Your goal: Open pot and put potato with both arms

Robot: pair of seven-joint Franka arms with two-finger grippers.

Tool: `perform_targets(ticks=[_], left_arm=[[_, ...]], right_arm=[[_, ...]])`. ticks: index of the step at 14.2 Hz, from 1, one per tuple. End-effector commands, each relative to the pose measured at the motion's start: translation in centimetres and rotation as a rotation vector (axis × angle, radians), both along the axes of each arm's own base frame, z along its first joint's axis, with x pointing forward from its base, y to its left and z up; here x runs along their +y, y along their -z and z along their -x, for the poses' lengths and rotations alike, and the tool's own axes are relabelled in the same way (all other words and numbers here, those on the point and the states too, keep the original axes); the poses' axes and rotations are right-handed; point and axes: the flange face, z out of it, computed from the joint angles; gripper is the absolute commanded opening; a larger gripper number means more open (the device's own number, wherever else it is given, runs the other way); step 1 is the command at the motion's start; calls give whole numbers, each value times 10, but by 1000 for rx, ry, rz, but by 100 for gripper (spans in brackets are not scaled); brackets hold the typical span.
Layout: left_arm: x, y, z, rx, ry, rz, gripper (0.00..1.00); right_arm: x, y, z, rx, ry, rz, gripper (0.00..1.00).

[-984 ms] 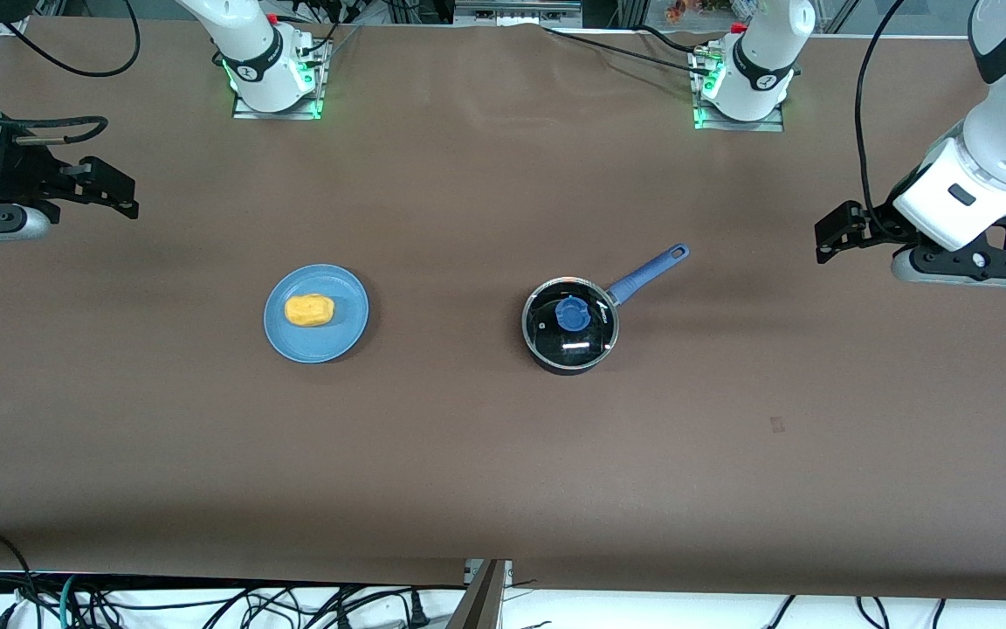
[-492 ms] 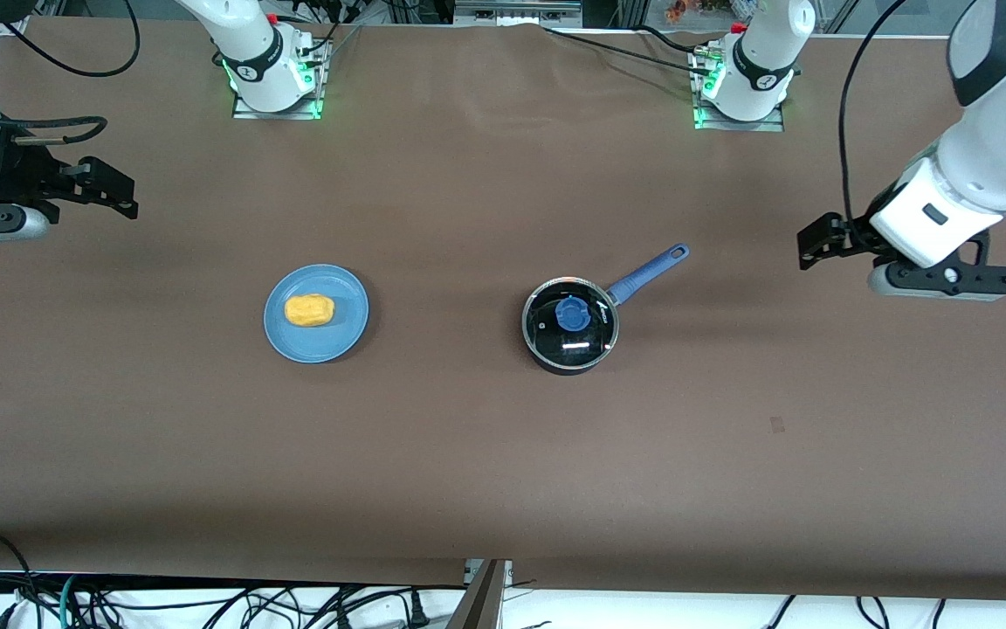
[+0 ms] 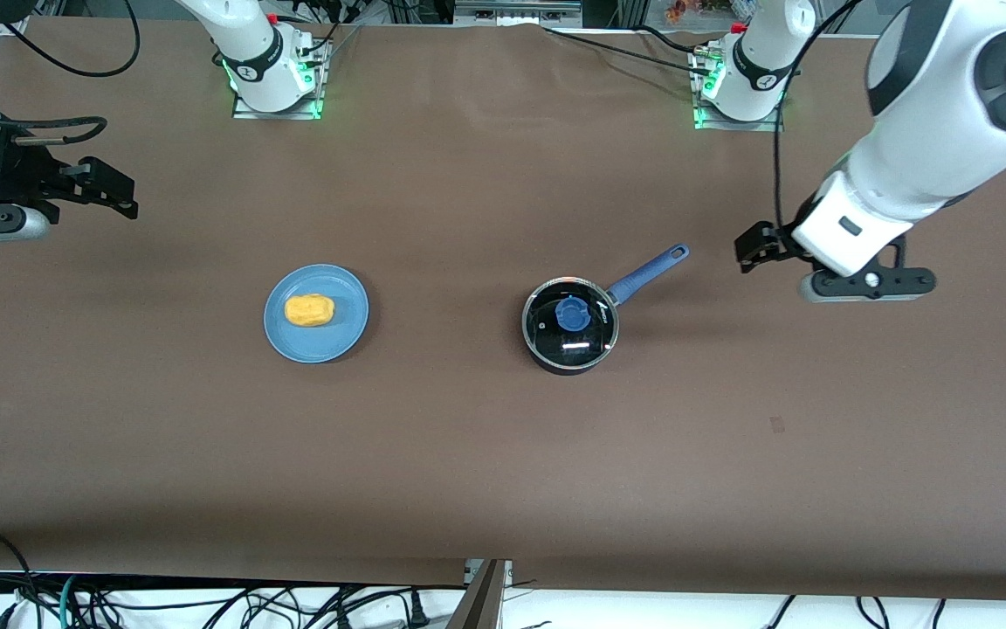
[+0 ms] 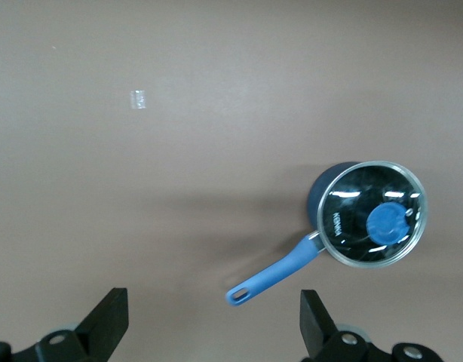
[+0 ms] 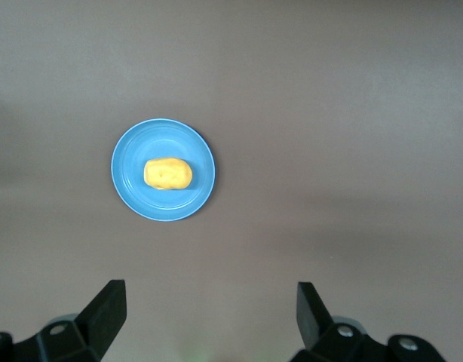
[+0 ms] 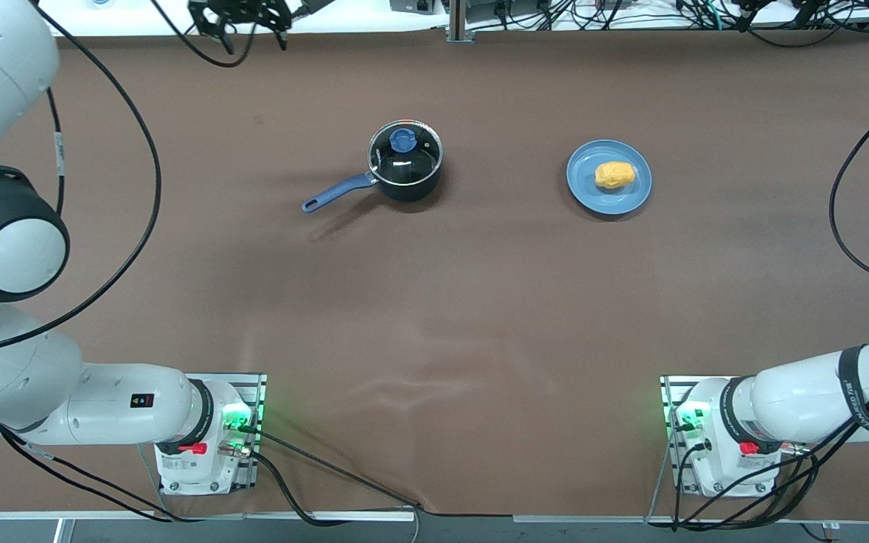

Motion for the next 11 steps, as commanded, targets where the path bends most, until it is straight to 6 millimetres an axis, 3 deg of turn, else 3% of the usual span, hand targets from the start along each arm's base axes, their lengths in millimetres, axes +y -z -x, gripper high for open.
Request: perform_targets(ticks=[1,3,6,11], left_arm=[[-10,25,-2,-16,-37,3,100],[-14,39,-3,-26,-50,8,100],[-47,67,7,-58,-113,24,100],[-83,104,13,-54,-184,3,100]], right_arm=[[-3,-2,1,-3,-7,-3,100],[-3,-3,2,-4,-7,-5,100],[-3,-2,1,-4,-9,-7,100],[-4,-2,1,-4,-7,-7,100]])
